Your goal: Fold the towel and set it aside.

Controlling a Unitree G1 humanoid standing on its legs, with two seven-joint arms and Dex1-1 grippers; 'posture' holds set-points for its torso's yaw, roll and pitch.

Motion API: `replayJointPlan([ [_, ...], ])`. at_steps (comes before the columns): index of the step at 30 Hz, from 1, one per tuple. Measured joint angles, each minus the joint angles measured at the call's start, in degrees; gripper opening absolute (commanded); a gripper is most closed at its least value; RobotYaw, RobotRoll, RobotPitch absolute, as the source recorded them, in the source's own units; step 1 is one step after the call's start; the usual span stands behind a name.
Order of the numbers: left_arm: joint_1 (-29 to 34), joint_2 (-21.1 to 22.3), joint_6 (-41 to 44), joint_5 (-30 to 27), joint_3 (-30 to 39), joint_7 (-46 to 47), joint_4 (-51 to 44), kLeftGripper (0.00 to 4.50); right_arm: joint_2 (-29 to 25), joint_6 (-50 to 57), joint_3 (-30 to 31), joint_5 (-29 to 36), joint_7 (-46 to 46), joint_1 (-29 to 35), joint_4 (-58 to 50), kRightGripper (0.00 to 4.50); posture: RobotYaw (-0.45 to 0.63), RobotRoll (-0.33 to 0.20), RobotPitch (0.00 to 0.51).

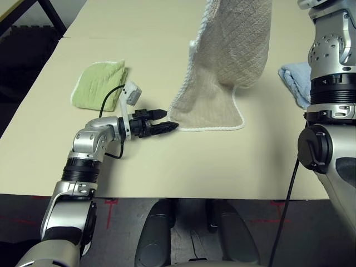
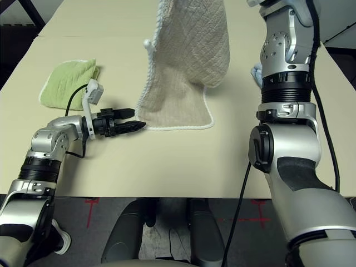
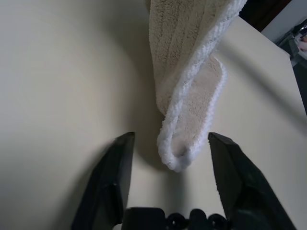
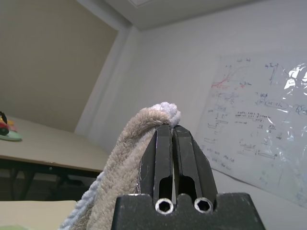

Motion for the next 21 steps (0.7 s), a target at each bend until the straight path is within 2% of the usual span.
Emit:
replayJointPlan([
  [5, 0.00, 0.54, 2.75, -1.13, -0.01, -0.41, -0.82, 0.13, -0.13, -0.22, 0.00, -0.06, 0.00, -0.03, 0.51, 0.00, -0.05, 0.000, 0.255],
  [16, -0.65, 3.05, 5.17, -2.06, 0.12, -1.59, -2.06, 0.06, -3.32, -2.20, -0.13, -0.98, 0.01, -0.28, 7.06, 0.00, -0.05, 0.000, 0.255],
  [19, -2.87, 4.45, 1.89, -1.26, 1.72, -0.04, -0.55, 0.06, -6.48, -2.29, -0.22, -1.84, 0.32, 2.06, 9.49, 0.00, -0.05, 0.000, 0.260],
  [21, -4.21, 6.52, -4.47, 1.61, 2.94, 2.95, 1.46, 0.06, -8.95, -1.82, -0.33, -2.01, 1.52, 5.90, 10.48, 0.00, -0.06, 0.000, 0.263],
])
